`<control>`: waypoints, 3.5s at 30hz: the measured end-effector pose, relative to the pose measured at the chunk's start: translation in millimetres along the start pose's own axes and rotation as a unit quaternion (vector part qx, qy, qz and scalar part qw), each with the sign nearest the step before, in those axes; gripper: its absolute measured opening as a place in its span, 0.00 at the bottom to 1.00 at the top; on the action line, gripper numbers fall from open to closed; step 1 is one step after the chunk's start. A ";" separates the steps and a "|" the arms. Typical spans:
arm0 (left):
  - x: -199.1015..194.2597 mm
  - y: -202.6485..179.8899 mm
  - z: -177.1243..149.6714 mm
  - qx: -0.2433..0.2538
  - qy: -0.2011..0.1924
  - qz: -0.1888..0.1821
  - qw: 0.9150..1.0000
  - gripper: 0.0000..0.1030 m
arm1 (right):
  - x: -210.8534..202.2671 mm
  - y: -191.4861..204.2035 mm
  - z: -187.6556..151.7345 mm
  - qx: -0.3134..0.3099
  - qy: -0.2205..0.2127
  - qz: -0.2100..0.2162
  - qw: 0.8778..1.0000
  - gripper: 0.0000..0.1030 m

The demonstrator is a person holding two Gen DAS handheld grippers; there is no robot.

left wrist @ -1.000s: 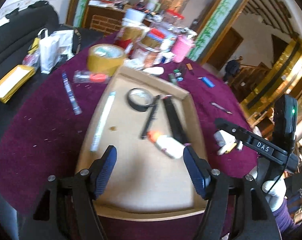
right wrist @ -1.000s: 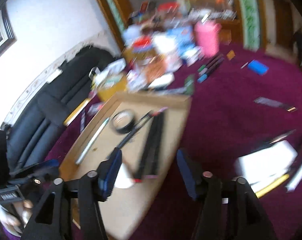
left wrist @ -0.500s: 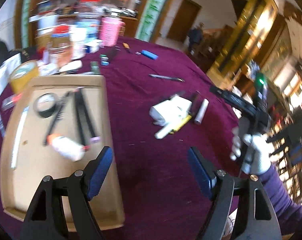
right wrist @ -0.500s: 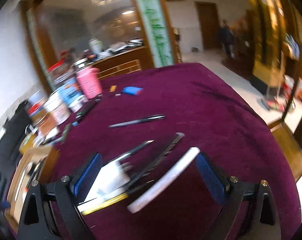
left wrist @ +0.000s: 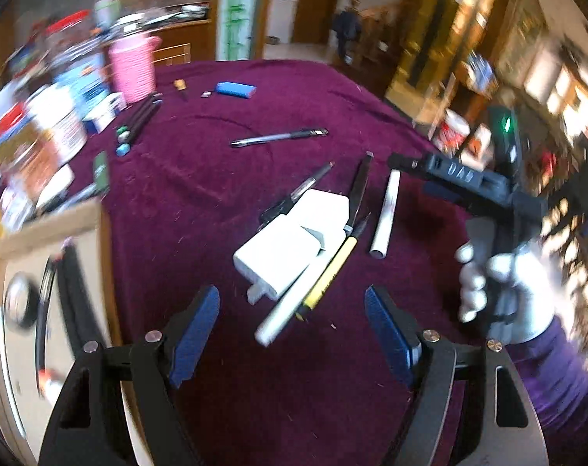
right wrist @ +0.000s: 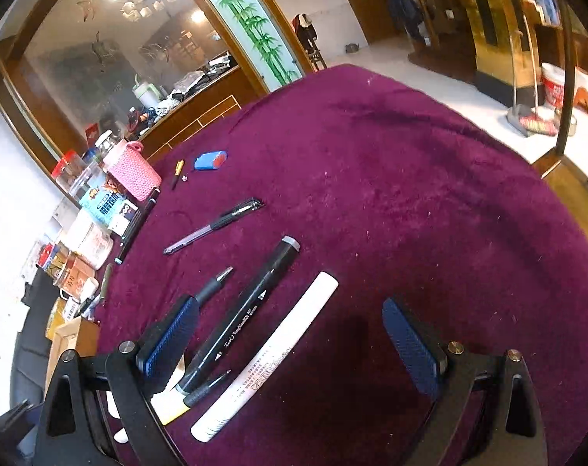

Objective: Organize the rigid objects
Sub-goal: 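Return the left tool to the table and grasp the white charger, then grasp the white marker with the right tool while the left tool carries the charger to the tray, then release the charger in the tray with the left tool while the right tool drops the marker there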

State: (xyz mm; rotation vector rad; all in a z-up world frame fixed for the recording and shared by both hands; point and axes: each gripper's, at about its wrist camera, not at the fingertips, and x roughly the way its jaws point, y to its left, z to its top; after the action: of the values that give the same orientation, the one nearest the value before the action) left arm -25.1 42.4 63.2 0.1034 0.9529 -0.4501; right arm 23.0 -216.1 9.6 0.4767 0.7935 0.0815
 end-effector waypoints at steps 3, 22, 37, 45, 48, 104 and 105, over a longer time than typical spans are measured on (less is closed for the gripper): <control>22.1 -3.3 6.9 0.045 0.010 0.010 0.999 0.74 | -3.9 3.2 -0.1 -0.012 -0.010 -0.003 1.000 0.94; 69.7 4.4 23.9 0.074 0.042 0.001 0.996 0.61 | 1.0 7.5 0.1 -0.028 0.003 -0.007 1.000 0.94; 22.3 5.2 9.1 0.006 -0.017 -0.024 1.000 0.44 | 10.1 -2.9 0.4 -0.011 0.024 -0.003 1.000 0.94; -28.2 15.2 -19.4 -0.040 -0.061 -0.051 0.996 0.43 | 13.2 9.5 -6.1 -0.046 0.035 0.001 0.998 0.72; -49.1 21.2 -31.1 -0.051 -0.078 -0.056 0.994 0.43 | 15.1 17.0 -10.0 -0.064 0.040 -0.029 0.997 0.50; -102.4 248.9 -117.4 -0.267 -0.003 0.032 0.963 0.40 | 27.0 337.4 -205.5 -0.240 0.282 0.237 0.898 0.16; -98.2 250.4 -113.3 -0.267 0.001 0.034 0.963 0.40 | 29.8 339.7 -207.7 -0.242 0.283 0.232 0.899 0.16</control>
State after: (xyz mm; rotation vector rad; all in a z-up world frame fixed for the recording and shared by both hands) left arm -56.1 332.3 48.9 -0.3523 1.0399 -0.1168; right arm -66.1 173.1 14.6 0.1481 1.1699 0.8778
